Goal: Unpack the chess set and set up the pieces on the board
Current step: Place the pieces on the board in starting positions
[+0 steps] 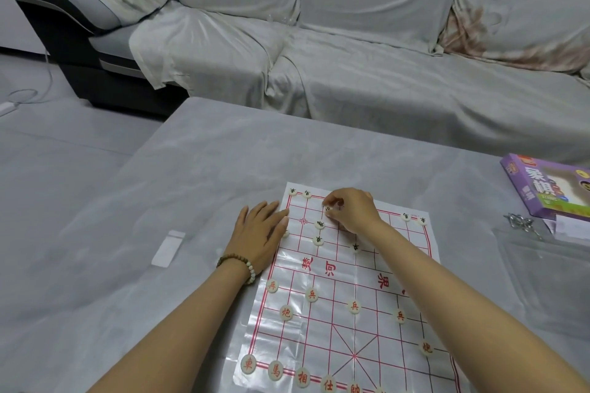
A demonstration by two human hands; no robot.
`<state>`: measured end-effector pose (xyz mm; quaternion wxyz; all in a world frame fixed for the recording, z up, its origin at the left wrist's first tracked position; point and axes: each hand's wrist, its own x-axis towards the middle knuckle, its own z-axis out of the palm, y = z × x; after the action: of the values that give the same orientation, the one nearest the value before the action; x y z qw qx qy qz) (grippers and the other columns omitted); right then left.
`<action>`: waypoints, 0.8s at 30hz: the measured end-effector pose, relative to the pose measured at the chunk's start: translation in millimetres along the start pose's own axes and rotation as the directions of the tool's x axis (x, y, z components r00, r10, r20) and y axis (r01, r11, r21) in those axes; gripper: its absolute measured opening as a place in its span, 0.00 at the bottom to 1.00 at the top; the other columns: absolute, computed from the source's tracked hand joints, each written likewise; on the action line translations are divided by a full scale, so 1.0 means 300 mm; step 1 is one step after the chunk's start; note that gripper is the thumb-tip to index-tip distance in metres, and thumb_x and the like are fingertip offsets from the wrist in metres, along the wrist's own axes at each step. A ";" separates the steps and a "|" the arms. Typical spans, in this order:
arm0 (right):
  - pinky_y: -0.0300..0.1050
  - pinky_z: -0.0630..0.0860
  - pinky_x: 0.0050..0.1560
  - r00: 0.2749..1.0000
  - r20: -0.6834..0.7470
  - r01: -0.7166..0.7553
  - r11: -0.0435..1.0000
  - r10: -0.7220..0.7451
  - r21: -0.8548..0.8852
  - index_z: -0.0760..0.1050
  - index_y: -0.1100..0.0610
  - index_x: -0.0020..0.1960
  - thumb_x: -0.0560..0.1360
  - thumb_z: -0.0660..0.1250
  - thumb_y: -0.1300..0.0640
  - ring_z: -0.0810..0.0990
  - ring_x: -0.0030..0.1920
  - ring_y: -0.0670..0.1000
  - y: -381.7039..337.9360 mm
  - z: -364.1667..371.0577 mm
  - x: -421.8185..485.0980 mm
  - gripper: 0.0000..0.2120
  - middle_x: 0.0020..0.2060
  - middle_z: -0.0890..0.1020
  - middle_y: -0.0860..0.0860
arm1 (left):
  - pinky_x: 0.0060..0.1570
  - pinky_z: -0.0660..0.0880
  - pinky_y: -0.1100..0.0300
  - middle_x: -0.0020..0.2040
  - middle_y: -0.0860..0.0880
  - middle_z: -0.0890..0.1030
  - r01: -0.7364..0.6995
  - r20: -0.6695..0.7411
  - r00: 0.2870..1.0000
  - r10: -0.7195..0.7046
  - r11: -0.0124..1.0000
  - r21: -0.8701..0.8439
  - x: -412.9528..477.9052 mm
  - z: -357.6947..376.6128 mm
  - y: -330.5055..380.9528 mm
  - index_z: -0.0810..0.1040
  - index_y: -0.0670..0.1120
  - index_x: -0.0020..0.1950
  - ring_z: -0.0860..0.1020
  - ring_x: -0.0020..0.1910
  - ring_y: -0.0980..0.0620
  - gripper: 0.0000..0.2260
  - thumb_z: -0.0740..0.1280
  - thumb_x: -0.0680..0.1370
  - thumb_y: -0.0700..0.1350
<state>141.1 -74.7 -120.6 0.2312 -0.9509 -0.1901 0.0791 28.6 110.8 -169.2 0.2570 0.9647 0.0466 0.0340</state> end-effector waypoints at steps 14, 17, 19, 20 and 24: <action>0.47 0.71 0.59 1.000 -0.013 -0.005 0.998 0.006 0.061 0.81 0.51 0.48 0.70 0.72 0.54 0.78 0.47 0.49 -0.090 0.056 0.008 0.07 0.40 0.81 0.46 | 0.74 0.41 0.53 0.75 0.55 0.59 0.009 0.005 1.000 -0.009 1.000 -0.007 -0.003 -0.006 0.007 0.62 0.56 0.73 0.52 0.74 0.56 0.37 0.32 0.70 0.65; 0.48 0.72 0.58 0.995 0.061 0.066 0.992 -0.073 0.105 0.80 0.49 0.48 0.69 0.74 0.55 0.77 0.45 0.45 -0.104 0.067 0.001 0.08 0.41 0.80 0.42 | 0.74 0.41 0.53 0.74 0.55 0.60 0.011 -0.003 1.000 -0.011 1.000 -0.016 -0.003 -0.003 0.004 0.63 0.56 0.72 0.52 0.74 0.56 0.37 0.32 0.71 0.65; 0.48 0.71 0.60 0.989 0.084 0.111 0.989 -0.120 0.103 0.79 0.49 0.51 0.69 0.74 0.55 0.77 0.48 0.45 -0.100 0.071 -0.011 0.11 0.45 0.81 0.42 | 0.74 0.41 0.53 0.74 0.55 0.60 0.007 -0.008 1.000 -0.007 1.000 -0.017 -0.002 -0.002 0.002 0.64 0.56 0.72 0.53 0.74 0.56 0.36 0.33 0.71 0.65; 0.48 0.70 0.61 0.988 0.080 0.122 0.988 -0.130 0.095 0.79 0.49 0.52 0.69 0.74 0.54 0.77 0.50 0.46 -0.096 0.071 -0.017 0.12 0.48 0.81 0.43 | 0.74 0.41 0.53 0.74 0.55 0.60 0.005 -0.011 1.000 -0.006 1.000 -0.017 -0.002 -0.001 0.001 0.64 0.56 0.72 0.53 0.74 0.56 0.36 0.33 0.71 0.65; 0.44 0.63 0.57 0.995 -0.012 0.098 0.995 -0.098 -0.015 0.79 0.50 0.52 0.70 0.72 0.47 0.76 0.54 0.47 -0.093 0.074 -0.032 0.13 0.51 0.80 0.45 | 0.74 0.41 0.54 0.74 0.55 0.60 0.010 -0.008 1.000 -0.010 1.000 -0.012 0.000 0.002 0.000 0.64 0.56 0.72 0.52 0.74 0.56 0.36 0.32 0.71 0.65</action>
<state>117.9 -46.6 -126.4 0.2292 -0.9425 -0.2356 0.0604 28.7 110.4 -169.7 0.2628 0.9627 0.0521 0.0368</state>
